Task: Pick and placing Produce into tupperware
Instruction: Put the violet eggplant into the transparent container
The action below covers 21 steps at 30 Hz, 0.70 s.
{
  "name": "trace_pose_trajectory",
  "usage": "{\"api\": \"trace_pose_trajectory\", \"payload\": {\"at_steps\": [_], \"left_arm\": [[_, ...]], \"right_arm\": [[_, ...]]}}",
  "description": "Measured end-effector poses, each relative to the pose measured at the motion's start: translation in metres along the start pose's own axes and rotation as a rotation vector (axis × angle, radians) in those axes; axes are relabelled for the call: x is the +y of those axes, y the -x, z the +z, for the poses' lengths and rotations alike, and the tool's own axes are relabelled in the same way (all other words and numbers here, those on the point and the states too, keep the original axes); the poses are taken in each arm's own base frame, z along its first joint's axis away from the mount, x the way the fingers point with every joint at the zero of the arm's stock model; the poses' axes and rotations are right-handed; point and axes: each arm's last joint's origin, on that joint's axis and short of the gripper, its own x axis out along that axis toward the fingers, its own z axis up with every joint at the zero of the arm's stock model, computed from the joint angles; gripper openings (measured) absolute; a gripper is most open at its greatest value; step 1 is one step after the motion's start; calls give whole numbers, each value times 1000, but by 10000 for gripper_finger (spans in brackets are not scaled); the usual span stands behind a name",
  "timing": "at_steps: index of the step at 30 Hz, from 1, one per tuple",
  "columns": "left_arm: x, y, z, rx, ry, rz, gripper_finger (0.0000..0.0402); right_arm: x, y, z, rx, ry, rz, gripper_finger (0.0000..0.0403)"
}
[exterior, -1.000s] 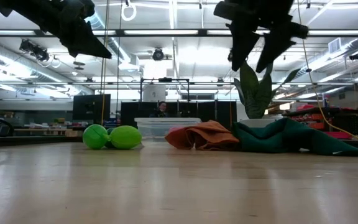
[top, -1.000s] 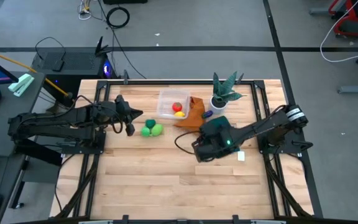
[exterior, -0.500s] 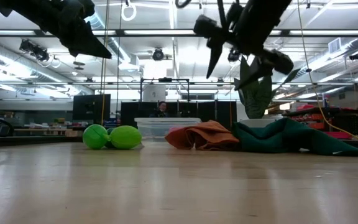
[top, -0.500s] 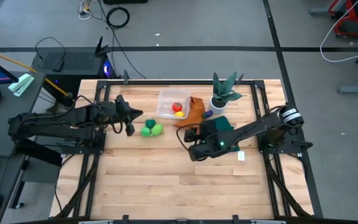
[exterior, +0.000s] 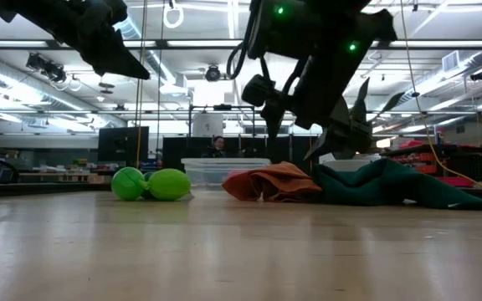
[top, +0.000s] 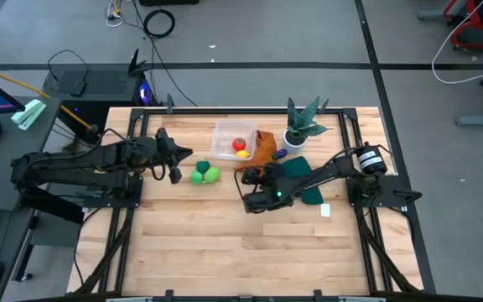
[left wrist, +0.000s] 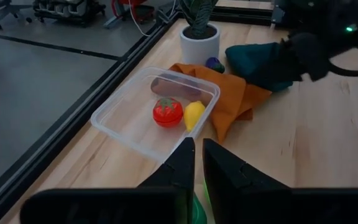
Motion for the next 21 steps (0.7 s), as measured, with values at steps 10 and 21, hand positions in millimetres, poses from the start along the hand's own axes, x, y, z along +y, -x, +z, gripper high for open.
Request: {"api": "trace_pose_trajectory", "payload": {"at_steps": [10,21], "left_arm": [[0,0,-4,39,-14,1,31],[0,0,-4,41,-5,0,39]], "right_arm": [[0,-8,16,-26,-23,-49,239],[3,-19,35,4,-124,-100,236]]}}
